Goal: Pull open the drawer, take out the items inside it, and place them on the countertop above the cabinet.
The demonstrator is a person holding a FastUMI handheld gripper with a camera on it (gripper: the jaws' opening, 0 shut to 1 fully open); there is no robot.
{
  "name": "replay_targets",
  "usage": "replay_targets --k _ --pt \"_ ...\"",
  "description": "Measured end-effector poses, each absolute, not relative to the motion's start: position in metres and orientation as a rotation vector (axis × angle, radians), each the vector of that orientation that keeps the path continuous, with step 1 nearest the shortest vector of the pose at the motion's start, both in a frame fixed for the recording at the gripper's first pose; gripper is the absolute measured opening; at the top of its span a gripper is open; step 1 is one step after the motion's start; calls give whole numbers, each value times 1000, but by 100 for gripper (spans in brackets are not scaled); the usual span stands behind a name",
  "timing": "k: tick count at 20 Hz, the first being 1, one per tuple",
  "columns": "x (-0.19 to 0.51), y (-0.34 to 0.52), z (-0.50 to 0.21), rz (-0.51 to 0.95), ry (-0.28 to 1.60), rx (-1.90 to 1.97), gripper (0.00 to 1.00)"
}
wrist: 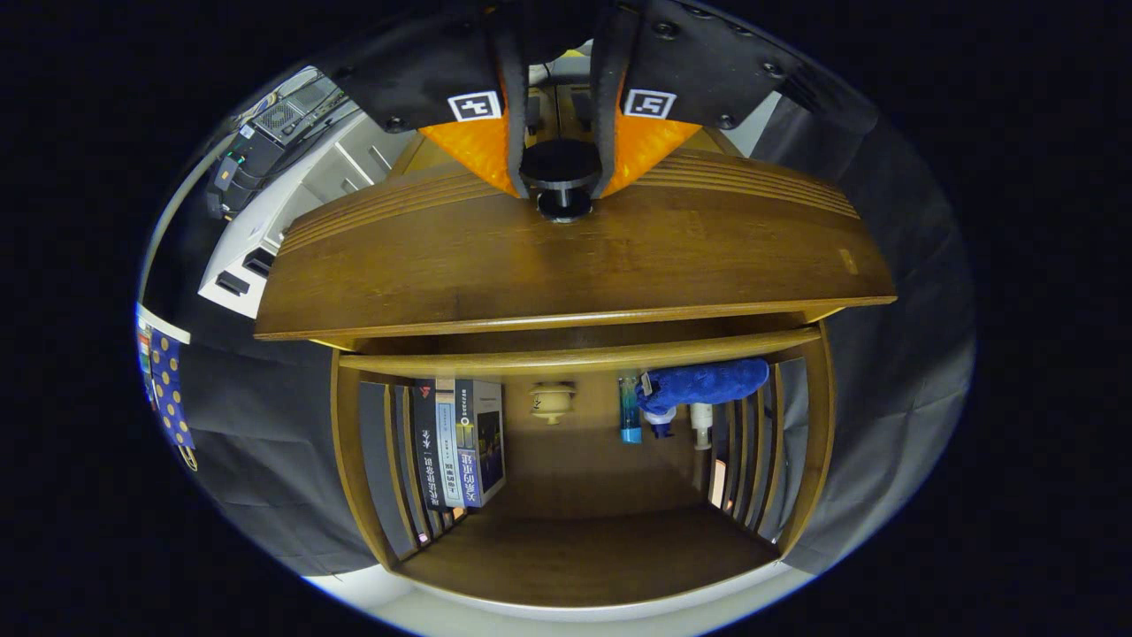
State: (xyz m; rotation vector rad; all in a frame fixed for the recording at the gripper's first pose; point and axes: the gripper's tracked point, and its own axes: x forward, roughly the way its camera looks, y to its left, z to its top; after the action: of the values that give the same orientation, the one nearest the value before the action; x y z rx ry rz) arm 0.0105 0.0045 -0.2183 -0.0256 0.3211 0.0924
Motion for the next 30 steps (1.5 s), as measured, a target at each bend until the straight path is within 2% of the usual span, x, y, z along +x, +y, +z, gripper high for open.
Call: replay_targets --k 8,13,18,21,22,30 --pt "-34 -3 -223 95 338 -16 37" --pt "-36 -4 -223 90 344 -4 37" --pt "-36 -4 -223 93 359 -24 43" --pt "-40 -5 -222 79 344 -20 43" --pt "-37 -5 -222 73 338 -16 39" --pt "-56 -7 -223 74 344 -18 39"
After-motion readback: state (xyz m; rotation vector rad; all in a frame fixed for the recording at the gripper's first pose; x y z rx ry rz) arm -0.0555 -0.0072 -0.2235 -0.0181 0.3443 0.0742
